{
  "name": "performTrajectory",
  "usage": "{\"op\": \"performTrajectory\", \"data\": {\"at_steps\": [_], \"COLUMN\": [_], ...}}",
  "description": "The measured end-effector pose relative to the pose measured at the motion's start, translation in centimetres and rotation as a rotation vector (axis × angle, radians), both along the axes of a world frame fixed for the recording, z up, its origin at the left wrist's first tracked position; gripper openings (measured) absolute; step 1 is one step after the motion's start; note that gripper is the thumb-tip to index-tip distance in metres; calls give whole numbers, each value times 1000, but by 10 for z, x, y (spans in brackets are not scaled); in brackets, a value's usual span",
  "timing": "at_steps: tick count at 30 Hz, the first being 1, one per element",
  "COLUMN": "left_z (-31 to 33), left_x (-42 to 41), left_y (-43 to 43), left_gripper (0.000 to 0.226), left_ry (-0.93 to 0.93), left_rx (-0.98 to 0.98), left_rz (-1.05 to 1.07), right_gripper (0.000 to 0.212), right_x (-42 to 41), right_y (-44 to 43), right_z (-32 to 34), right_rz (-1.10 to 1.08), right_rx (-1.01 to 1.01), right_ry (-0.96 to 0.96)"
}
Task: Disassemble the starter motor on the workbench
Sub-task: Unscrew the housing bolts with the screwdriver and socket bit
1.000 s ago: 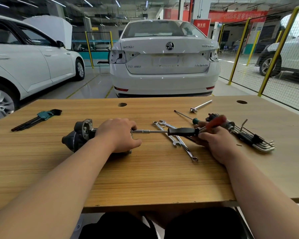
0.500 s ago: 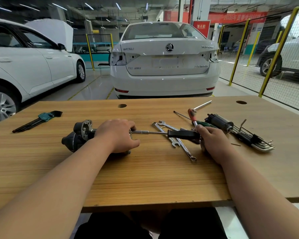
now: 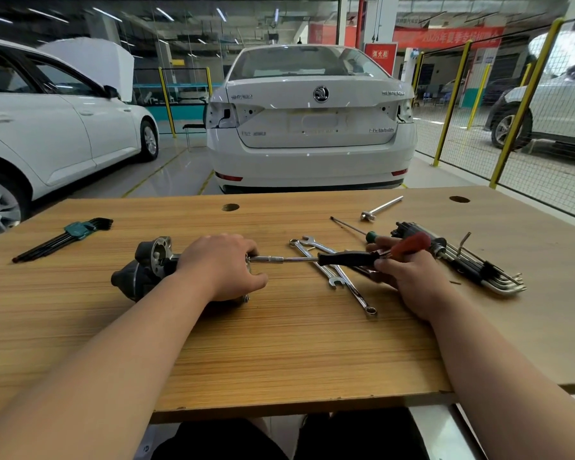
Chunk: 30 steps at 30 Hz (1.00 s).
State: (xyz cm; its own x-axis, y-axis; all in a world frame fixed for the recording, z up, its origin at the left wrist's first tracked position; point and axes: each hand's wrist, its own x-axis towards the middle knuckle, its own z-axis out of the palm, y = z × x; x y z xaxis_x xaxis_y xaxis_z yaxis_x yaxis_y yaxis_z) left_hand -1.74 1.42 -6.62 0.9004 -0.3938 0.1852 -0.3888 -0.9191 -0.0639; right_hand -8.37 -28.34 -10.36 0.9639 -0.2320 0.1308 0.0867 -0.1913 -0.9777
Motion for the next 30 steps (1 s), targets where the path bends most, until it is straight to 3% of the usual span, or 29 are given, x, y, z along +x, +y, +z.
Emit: {"op": "performTrajectory", "data": {"at_steps": [4, 8, 12, 14, 17, 21, 25, 30], "left_z": [0, 2, 2, 1, 1, 2, 0, 2], "left_x": [-1, -2, -3, -2, 2, 21, 55, 94], "left_y": [0, -1, -1, 0, 1, 1, 2, 0], "left_gripper": [58, 58, 53, 50, 47, 50, 64, 58], "left_ry": [1, 20, -2, -12, -19, -47, -68, -60], "left_rx": [-7, 0, 2, -10, -29, -44, -30, -19], "left_rz": [6, 10, -3, -16, -27, -41, -56, -60], "right_gripper": [16, 27, 30, 22, 13, 6, 13, 27], "right_x": [1, 0, 0, -1, 10, 43, 78, 106], "right_y": [3, 8, 8, 10, 20, 30, 22, 22], "right_z": [-2, 0, 0, 1, 9, 25, 35, 42], "right_rz": [-21, -133, -165, -131, -102, -101, -54, -3], "right_rx": [102, -192, -248, -182, 77, 58, 169, -104], "right_ry": [-4, 86, 118, 91, 73, 128, 194, 272]}}
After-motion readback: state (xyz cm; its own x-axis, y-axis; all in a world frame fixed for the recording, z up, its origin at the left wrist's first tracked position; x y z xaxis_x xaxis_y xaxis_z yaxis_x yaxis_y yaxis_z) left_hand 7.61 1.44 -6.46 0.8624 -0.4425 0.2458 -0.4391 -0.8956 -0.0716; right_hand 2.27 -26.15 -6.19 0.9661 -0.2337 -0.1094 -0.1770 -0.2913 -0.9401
